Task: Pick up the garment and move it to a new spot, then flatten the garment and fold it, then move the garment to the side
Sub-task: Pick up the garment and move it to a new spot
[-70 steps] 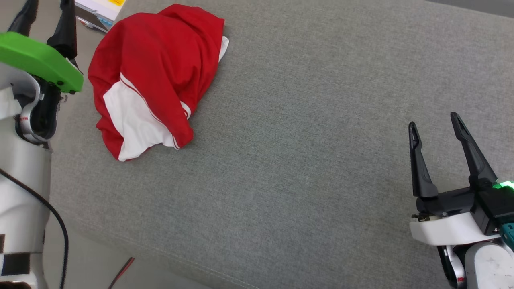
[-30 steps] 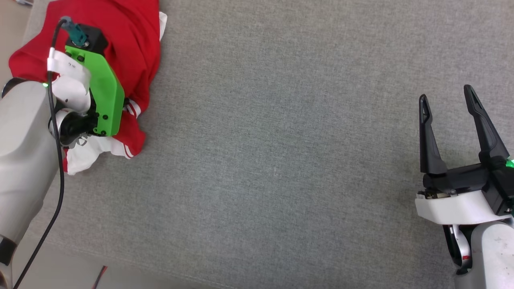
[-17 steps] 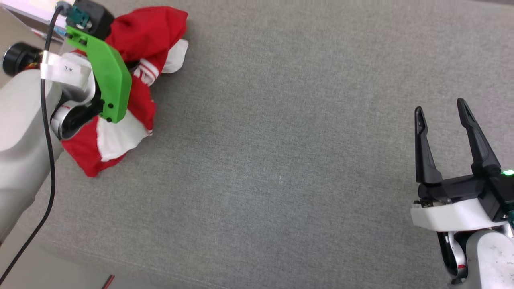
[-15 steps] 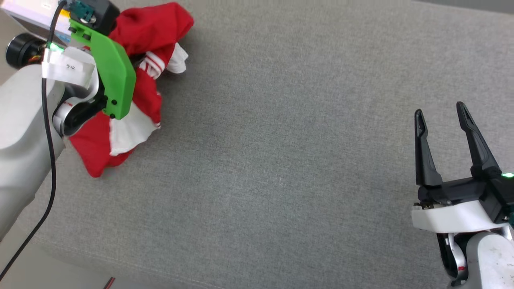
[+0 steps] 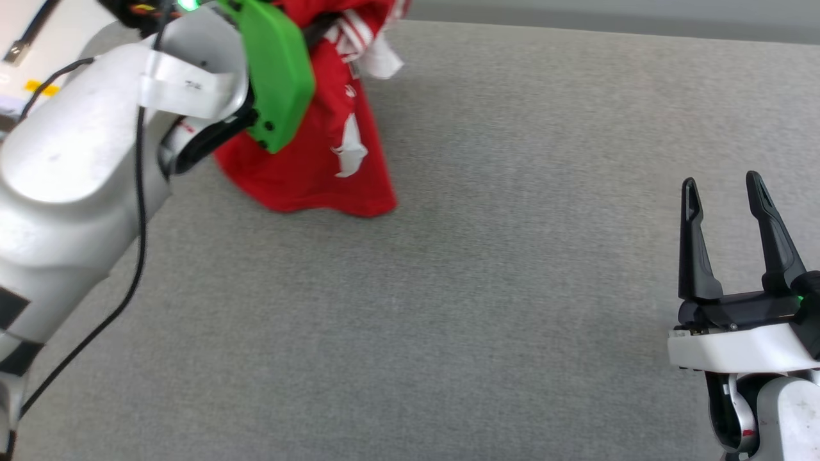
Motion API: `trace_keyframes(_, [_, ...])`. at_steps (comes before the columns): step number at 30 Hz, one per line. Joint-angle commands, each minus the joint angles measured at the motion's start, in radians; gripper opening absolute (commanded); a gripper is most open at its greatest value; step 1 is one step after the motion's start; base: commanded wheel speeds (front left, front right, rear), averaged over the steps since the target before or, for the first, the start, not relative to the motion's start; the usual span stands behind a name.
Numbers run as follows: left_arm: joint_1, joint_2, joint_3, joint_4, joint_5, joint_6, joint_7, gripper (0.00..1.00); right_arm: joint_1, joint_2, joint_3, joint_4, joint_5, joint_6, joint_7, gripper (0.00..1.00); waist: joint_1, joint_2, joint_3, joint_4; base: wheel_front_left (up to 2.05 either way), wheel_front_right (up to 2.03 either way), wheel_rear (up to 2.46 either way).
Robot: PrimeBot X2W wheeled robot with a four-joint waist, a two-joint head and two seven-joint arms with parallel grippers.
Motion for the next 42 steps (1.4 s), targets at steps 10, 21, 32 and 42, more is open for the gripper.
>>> trace_keyframes(10, [-0.05,-0.181,-0.178,-0.027,0.024,0.004,-0.064,0.0,-0.001,-0.003,-0.019,0.002,0.04,-0.001,-0.006,1.0,0.0001,0.0,0.029,-0.163,0.0,0.0,0.0])
trace_keyframes(21, [0.28,-0.376,-0.234,-0.044,0.126,0.004,0.023,0.0,-0.012,-0.003,-0.021,0.0,0.051,-0.001,-0.006,1.0,0.0001,0.0,0.056,-0.182,0.0,0.0,0.0])
trace_keyframes(32, [0.476,-0.413,-0.235,-0.079,0.198,0.004,0.118,0.0,-0.015,-0.003,-0.022,0.006,0.037,-0.001,-0.006,1.0,0.0001,0.0,0.06,-0.17,0.0,0.0,0.0])
trace_keyframes(42, [0.413,-0.428,-0.191,0.018,0.229,0.024,-0.318,1.0,0.036,-0.003,-0.03,0.019,0.022,-0.001,-0.006,1.0,0.0001,0.0,-0.058,-0.116,0.0,0.0,0.0])
